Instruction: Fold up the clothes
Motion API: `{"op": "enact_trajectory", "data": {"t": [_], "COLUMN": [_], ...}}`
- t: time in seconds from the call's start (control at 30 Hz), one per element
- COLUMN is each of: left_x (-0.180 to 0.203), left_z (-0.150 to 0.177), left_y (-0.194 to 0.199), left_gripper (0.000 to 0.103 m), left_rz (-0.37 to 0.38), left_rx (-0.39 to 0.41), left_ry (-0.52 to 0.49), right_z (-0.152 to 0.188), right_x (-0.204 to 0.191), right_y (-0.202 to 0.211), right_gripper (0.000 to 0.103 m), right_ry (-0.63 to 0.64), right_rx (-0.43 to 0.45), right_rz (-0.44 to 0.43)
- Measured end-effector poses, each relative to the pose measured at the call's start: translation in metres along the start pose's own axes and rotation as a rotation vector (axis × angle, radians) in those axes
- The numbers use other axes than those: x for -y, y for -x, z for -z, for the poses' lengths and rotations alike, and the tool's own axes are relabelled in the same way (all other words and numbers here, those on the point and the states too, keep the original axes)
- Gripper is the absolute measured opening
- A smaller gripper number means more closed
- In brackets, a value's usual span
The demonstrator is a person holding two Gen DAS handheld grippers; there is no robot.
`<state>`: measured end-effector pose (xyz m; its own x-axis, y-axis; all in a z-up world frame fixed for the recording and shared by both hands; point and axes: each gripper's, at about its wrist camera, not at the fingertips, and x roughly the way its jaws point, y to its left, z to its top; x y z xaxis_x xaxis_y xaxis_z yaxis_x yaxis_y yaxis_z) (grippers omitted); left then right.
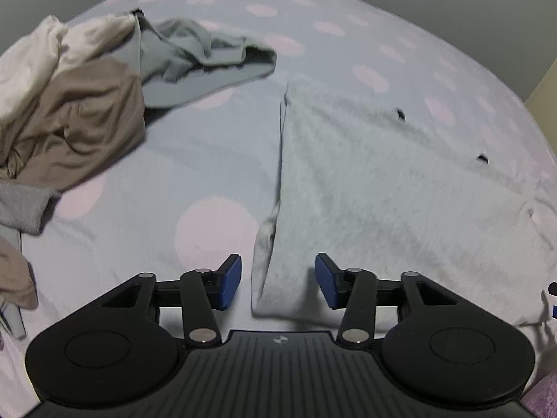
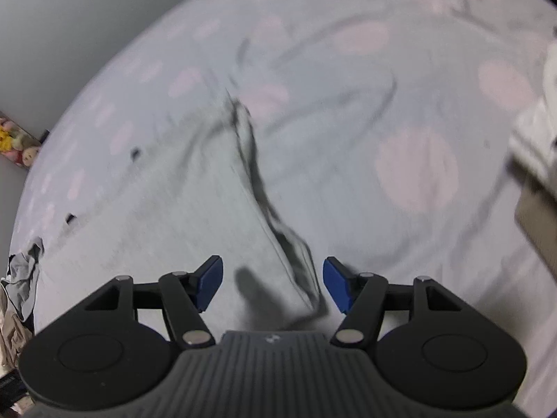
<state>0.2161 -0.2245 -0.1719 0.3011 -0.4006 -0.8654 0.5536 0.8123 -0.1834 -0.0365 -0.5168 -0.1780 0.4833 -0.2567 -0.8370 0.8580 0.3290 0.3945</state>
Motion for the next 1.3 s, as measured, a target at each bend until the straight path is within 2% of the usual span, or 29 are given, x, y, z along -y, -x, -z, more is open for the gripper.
{"op": "enact_trajectory", "data": {"t": [0.07, 0.1, 0.13, 0.17, 0.2, 0.33, 0.53, 0.67, 0.73, 0.77, 0.87, 0.97, 1.0, 1.13, 1.3], "left_x": [-0.003, -0.004, -0.003, -0.002, 0.0, 0.001, 0.015, 0.025, 0.033, 0.039, 0.058, 0.08, 0.084, 0.094, 0.087], "left_z": [0.001, 0.0, 0.0, -0.001, -0.002, -0.013, -0.031, -0.038, -0.039, -0.038, -0.037, -0.04, -0.043, -0.053, -0.06], "left_y": [-0.003, -0.004, -0.005, -0.004, -0.003, 0.009, 0.039, 0.053, 0.055, 0.057, 0.061, 0.067, 0.069, 0.07, 0.053], "left_gripper": [0.026, 0.024, 0.017, 0.009, 0.007, 0.007, 0.007, 0.007, 0.007, 0.007, 0.007, 0.007, 0.007, 0.008, 0.008], "left_rz": [0.014, 0.012, 0.005, 0.002, 0.0, 0.025, 0.011, 0.005, -0.02, -0.032, -0.065, -0.113, -0.122, -0.127, -0.066], "left_rx": [-0.016, -0.02, -0.028, -0.036, -0.043, -0.055, -0.001, 0.034, 0.05, 0.061, 0.1, 0.145, 0.156, 0.182, 0.178], "left_ry": [0.014, 0.018, 0.014, 0.003, -0.008, -0.014, -0.067, -0.089, -0.12, -0.14, -0.233, -0.365, -0.381, -0.394, -0.337], "right_z": [0.001, 0.003, 0.005, 0.007, 0.007, 0.007, 0.011, 0.01, 0.009, 0.009, 0.009, 0.007, 0.007, 0.008, 0.005], "right_x": [-0.001, -0.003, -0.005, -0.007, -0.008, -0.006, -0.014, -0.011, -0.009, -0.008, -0.01, -0.01, -0.01, -0.013, -0.011], "right_y": [-0.004, -0.005, -0.005, -0.006, -0.006, -0.004, -0.003, 0.007, 0.011, 0.014, 0.017, 0.018, 0.018, 0.02, 0.014], "right_gripper": [0.039, 0.036, 0.033, 0.019, 0.013, 0.009, 0.009, 0.01, 0.015, 0.015, 0.03, 0.031, 0.031, 0.035, 0.043], "right_ry": [0.012, 0.03, 0.048, 0.063, 0.072, 0.066, 0.11, 0.099, 0.094, 0.091, 0.1, 0.099, 0.097, 0.106, 0.104], "right_rx": [-0.032, -0.04, -0.047, -0.053, -0.055, -0.045, -0.03, 0.011, 0.031, 0.042, 0.068, 0.081, 0.084, 0.104, 0.109], "right_rz": [0.02, 0.031, 0.041, 0.052, 0.059, 0.092, 0.134, 0.071, 0.04, 0.024, -0.01, -0.037, -0.046, -0.062, -0.083]}}
